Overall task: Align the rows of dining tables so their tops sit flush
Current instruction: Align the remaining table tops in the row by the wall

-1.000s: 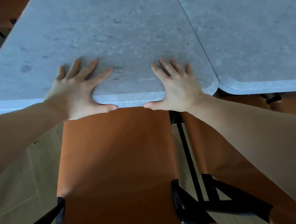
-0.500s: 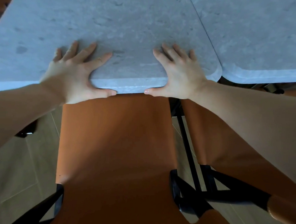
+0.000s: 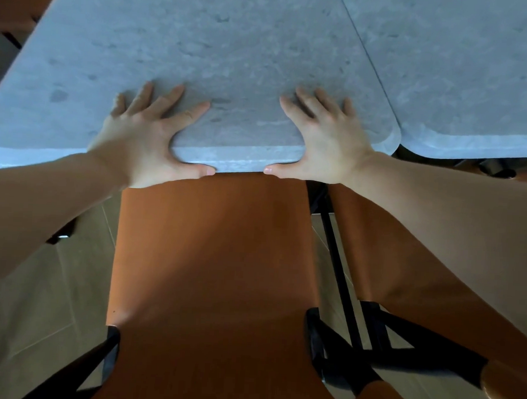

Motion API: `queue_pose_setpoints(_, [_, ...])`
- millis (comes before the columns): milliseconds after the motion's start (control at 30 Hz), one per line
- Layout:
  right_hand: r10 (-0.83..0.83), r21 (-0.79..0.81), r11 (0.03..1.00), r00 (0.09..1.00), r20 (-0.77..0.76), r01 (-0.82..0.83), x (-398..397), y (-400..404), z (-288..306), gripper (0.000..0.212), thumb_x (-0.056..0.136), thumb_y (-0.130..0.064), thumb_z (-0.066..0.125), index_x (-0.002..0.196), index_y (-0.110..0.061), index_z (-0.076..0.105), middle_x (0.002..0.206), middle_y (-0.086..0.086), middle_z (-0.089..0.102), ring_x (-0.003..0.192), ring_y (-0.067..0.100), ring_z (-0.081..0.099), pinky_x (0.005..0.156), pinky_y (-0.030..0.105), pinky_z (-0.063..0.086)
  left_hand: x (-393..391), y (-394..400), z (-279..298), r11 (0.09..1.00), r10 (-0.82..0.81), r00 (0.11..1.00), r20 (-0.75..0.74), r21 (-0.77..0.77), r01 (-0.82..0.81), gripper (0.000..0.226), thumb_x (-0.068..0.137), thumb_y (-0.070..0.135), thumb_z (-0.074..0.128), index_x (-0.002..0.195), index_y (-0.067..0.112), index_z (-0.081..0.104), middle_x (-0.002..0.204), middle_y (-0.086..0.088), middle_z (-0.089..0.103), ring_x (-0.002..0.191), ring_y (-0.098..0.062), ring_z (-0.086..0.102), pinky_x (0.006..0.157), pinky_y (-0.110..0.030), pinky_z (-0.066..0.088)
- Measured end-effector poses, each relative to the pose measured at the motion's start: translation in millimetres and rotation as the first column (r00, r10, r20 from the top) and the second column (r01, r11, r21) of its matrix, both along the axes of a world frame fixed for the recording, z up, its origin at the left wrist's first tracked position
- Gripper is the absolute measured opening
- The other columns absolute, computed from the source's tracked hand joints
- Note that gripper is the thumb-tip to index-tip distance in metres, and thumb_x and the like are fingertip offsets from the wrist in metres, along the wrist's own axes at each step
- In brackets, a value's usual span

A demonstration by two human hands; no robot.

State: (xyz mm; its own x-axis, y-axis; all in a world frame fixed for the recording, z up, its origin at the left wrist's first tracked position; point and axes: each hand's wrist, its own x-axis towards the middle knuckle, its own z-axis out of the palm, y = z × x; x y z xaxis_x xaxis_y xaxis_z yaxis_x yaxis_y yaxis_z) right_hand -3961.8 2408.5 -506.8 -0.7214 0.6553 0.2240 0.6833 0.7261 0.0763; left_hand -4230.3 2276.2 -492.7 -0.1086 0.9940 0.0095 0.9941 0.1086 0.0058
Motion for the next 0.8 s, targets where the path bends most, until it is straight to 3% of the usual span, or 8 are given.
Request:
queue_pose_setpoints(367, [0.026,0.082,0.996,1.000,0.014,-0.027,-1.9,5.9,-3.2,0.121,0.060,-0.094,0.041,0.145,-0.009,0.046,0.147,0.018,0.050,0.130,0.043,0.052,0.093,0.061,0.043,-0.2,2.4,-0.2,1.000,-0.010,1.000,-0.014,-0.004,0.010,0.114,0.053,0.098,0.030,0.155,0.051,0.011,0.169,0.000,0.012,0.154,-0.038,0.009,0.121,-0.060,0.011])
queue_pose_setpoints(533, [0.022,0.073,0.997,1.000,0.000,-0.022,-1.4,2.8,-2.6,0.122,0.058,-0.093,0.041,0.147,-0.010,0.044,0.149,0.018,0.048,0.132,0.042,0.049,0.096,0.063,0.041,1.2,-0.1,1.7,1.000,0.012,1.000,-0.013,-0.016,-0.012,0.112,0.053,0.099,0.029,0.154,0.056,0.004,0.169,0.004,0.007,0.155,-0.034,0.004,0.123,-0.057,0.008])
queue_pose_setpoints(800, [0.015,0.080,0.997,1.000,0.017,-0.017,-0.1,5.4,-5.0,0.120,0.061,-0.091,0.042,0.149,-0.010,0.040,0.152,0.019,0.045,0.135,0.044,0.047,0.100,0.063,0.039,1.0,1.3,0.2,1.000,0.003,1.000,-0.014,-0.008,-0.003,0.112,0.055,0.098,0.031,0.155,0.053,0.009,0.169,0.001,0.011,0.154,-0.037,0.007,0.122,-0.061,0.010])
